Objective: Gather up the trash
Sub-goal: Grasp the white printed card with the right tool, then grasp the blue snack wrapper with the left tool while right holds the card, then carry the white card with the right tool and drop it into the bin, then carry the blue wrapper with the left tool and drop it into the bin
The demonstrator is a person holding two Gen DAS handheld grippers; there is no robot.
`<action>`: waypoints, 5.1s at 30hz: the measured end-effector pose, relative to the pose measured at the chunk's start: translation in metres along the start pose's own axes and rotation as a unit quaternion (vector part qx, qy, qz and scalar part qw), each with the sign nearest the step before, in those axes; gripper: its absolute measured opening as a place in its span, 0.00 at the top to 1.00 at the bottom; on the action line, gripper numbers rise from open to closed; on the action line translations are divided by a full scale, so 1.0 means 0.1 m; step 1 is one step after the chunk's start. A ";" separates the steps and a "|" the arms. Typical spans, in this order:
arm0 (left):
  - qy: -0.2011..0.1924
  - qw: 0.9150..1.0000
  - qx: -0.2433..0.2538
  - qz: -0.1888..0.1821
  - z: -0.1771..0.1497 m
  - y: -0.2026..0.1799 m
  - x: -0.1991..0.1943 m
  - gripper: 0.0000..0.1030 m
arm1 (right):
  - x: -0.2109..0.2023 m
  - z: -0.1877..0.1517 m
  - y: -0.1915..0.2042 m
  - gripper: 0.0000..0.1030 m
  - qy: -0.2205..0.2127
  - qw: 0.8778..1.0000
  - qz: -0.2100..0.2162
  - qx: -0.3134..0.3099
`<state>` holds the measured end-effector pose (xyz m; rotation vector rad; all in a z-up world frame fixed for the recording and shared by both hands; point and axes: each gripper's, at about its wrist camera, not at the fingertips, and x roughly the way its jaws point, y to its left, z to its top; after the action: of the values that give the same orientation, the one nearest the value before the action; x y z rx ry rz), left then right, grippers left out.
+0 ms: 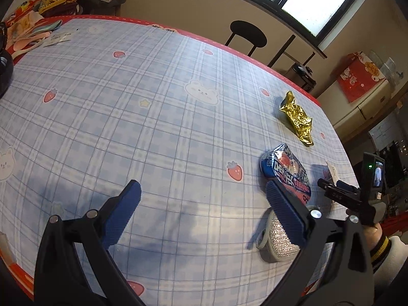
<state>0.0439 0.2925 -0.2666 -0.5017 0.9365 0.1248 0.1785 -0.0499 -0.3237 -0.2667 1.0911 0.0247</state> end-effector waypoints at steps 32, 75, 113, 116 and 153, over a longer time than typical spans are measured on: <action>0.108 0.985 -0.034 -0.130 -0.12 -1.01 0.91 0.44 | -1.02 -0.18 -0.91 0.70 -0.118 0.977 0.149 0.097; -0.015 0.993 0.020 -0.113 -0.01 -0.90 -0.07 0.92 | -1.60 -0.37 -1.13 0.73 -0.159 0.963 0.192 0.102; -0.077 0.992 0.021 -0.097 -0.77 -2.91 -0.62 0.92 | -0.91 -0.65 -4.58 0.76 -0.206 0.948 0.109 0.215; -0.081 0.992 0.025 -0.094 -0.79 -2.97 -0.65 0.92 | -0.88 -0.61 -4.74 0.74 -0.198 0.950 0.084 0.225; 0.046 0.909 0.297 -0.287 -0.81 -6.43 0.73 0.92 | -1.89 -1.87 -5.70 0.05 -0.220 0.920 -0.027 0.324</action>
<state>0.2304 -0.3188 -0.1341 -0.1947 0.8306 -0.7093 0.0130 -0.6225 -0.1235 0.2984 0.5932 -0.3109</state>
